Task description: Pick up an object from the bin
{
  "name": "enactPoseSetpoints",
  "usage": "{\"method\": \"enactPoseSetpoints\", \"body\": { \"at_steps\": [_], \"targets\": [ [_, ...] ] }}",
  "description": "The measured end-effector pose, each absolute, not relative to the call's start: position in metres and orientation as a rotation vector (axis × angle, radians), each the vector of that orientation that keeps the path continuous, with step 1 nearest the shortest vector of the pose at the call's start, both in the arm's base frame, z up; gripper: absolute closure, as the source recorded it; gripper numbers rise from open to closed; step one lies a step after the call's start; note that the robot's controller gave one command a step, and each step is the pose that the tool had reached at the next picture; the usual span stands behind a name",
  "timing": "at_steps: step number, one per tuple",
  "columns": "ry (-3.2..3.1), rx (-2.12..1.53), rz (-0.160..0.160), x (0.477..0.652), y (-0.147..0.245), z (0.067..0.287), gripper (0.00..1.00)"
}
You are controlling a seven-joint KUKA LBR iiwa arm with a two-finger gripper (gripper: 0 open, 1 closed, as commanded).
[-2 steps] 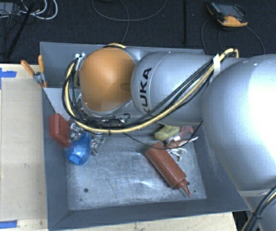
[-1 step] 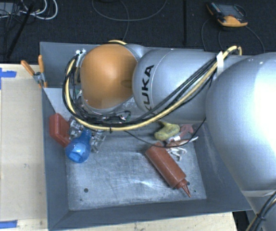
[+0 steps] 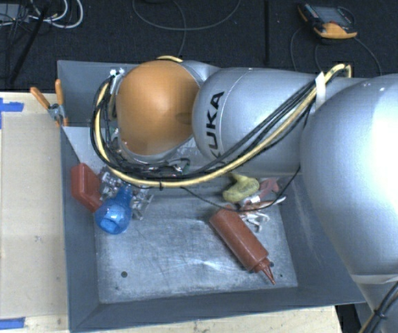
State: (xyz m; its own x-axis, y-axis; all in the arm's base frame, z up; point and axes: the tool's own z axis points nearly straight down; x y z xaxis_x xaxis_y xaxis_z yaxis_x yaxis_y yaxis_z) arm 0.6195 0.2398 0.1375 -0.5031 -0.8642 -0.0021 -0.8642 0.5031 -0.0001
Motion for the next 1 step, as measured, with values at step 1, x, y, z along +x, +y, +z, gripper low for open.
{"method": "enactPoseSetpoints", "body": {
  "at_steps": [1],
  "targets": [
    [2.725, -1.565, 0.002, 0.6190, 0.2401, 0.1481, 1.00]
  ]
}}
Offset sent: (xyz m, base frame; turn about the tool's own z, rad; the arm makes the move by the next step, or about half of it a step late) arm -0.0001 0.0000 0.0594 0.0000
